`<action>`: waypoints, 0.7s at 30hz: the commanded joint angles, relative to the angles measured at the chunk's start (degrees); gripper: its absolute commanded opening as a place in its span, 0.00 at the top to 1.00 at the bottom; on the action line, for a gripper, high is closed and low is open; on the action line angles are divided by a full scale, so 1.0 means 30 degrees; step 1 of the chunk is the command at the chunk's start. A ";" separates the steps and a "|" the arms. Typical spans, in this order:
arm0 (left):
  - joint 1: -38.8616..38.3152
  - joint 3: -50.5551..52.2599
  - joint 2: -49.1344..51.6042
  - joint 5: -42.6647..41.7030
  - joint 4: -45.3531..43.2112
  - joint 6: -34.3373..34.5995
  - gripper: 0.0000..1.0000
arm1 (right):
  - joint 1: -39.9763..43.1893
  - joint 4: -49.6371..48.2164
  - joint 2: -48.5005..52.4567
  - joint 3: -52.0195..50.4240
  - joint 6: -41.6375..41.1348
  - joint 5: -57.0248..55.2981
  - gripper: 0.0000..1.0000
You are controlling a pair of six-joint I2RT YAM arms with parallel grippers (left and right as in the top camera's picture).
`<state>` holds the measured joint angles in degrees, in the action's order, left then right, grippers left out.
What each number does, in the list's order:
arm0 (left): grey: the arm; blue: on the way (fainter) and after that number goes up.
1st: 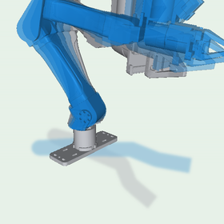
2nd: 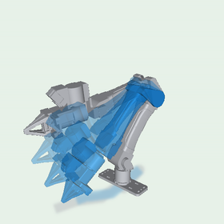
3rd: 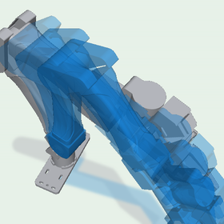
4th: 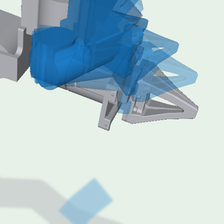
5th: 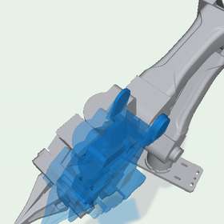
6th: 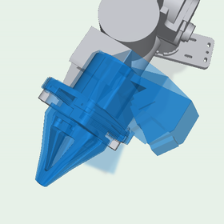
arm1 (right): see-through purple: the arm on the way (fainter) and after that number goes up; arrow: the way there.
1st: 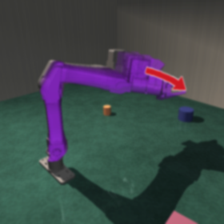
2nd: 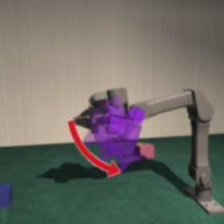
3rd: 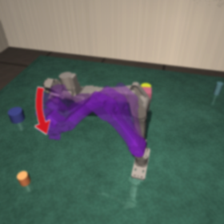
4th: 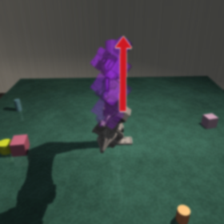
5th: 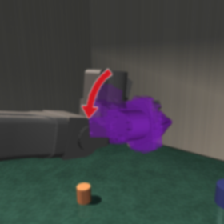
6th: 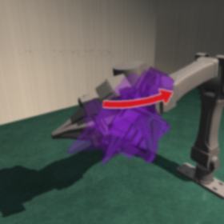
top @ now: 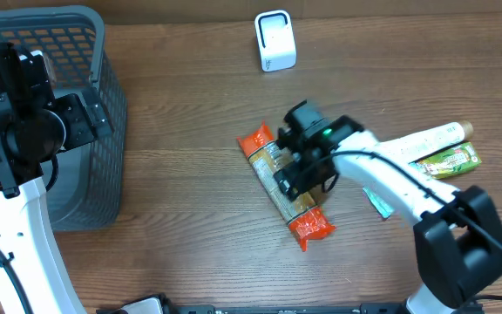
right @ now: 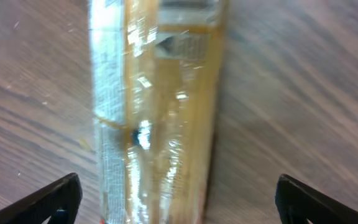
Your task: Scan the item barcode
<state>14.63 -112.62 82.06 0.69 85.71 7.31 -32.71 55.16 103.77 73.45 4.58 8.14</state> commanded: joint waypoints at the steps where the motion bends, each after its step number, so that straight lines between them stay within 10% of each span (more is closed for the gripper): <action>1: -0.0007 0.0007 0.0080 -0.0087 -0.0080 0.0138 0.00 | 0.1552 -0.0328 -0.0146 -0.0444 0.2951 0.3526 0.00; 21: -0.0007 0.0007 0.0080 -0.0087 -0.0080 0.0138 0.00 | 0.1275 -0.3876 0.1319 -0.5268 0.1887 0.5195 0.09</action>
<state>14.63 -112.62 82.06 0.69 85.71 7.31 -28.53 44.14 105.38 62.24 12.38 22.98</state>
